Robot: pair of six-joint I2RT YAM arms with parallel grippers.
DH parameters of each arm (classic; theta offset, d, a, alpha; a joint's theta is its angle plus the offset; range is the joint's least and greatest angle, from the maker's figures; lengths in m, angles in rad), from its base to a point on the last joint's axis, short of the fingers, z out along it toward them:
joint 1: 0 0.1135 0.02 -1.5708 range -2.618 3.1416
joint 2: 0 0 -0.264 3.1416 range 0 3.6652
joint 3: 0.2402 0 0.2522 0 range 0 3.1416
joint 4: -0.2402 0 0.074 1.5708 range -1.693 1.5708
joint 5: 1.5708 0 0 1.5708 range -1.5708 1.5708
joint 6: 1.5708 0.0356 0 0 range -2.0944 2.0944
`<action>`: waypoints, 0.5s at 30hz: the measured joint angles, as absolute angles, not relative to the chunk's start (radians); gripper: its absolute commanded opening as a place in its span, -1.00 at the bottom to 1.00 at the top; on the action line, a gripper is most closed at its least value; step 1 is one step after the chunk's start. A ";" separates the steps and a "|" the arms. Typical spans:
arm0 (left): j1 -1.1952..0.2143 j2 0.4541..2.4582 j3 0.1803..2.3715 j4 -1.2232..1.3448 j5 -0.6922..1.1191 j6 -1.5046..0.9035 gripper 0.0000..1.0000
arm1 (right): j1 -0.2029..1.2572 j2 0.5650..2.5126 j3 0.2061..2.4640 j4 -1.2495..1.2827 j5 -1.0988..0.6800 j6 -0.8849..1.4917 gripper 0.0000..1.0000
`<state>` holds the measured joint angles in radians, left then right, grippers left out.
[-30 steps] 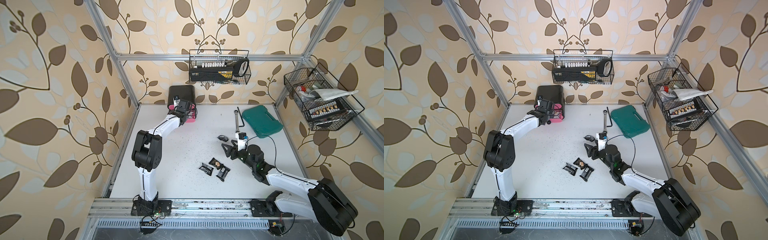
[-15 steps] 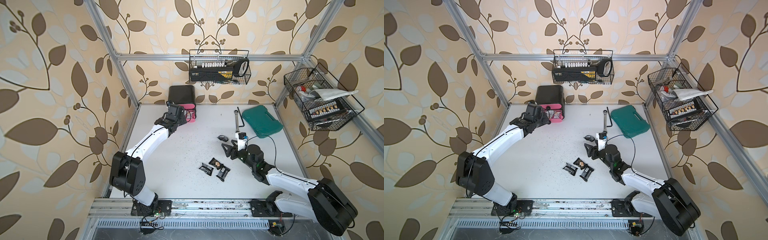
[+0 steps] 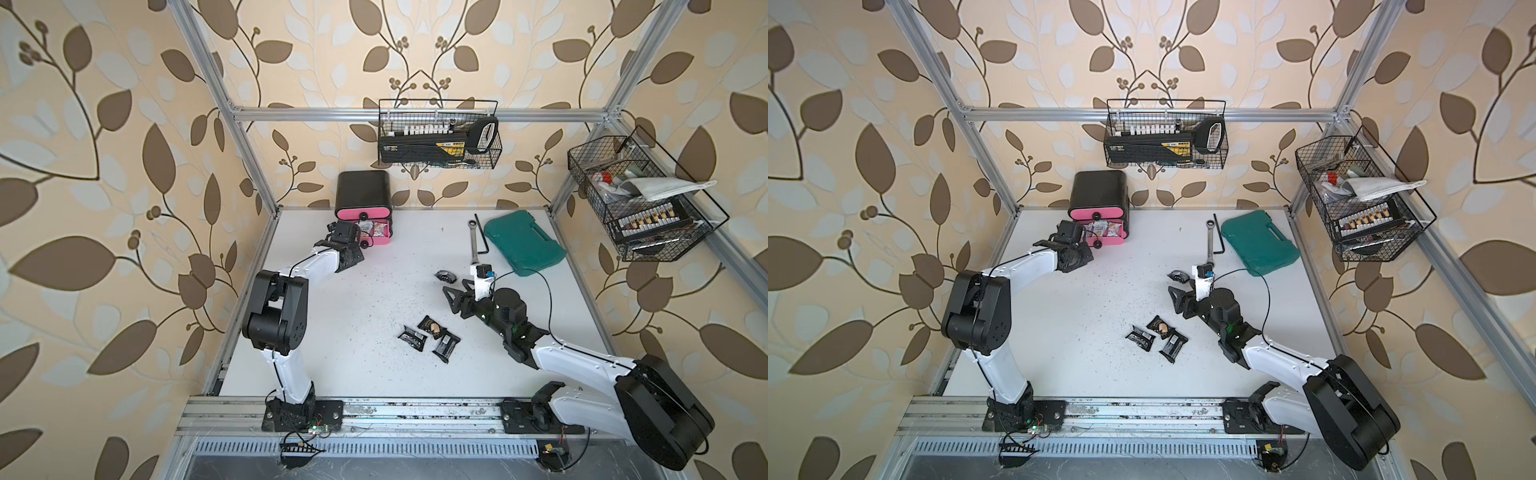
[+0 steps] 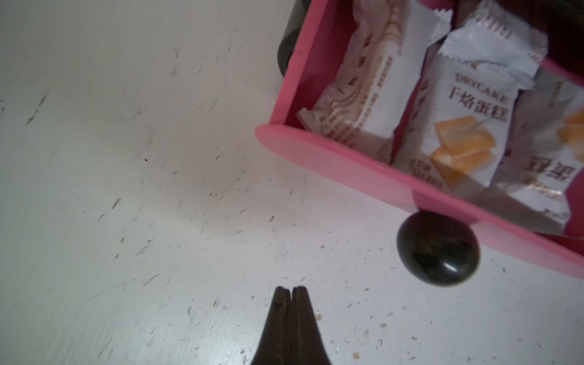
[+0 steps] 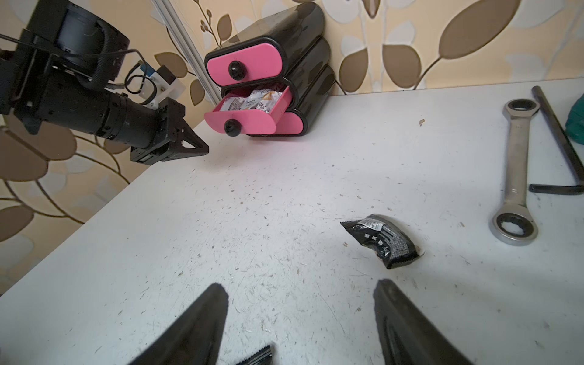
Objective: Place the cookies into the drawer by color
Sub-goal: Close the drawer in the storage box.
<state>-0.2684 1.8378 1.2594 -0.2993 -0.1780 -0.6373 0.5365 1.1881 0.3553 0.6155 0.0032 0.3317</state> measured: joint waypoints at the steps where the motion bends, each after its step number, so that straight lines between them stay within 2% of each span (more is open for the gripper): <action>1: -0.265 1.855 1.271 -0.288 -0.171 -0.637 -1.00 | 0.537 1.188 0.356 0.616 0.004 0.332 0.51; 15: -0.234 1.966 1.371 -0.127 -0.148 -0.632 -1.00 | 0.537 1.189 0.356 0.612 0.004 0.332 0.51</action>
<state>-0.2344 1.9659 1.3712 -0.1268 -0.1478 -0.6319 0.5365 1.1889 0.3557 0.6125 0.0044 0.3317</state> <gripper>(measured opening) 0.038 0.753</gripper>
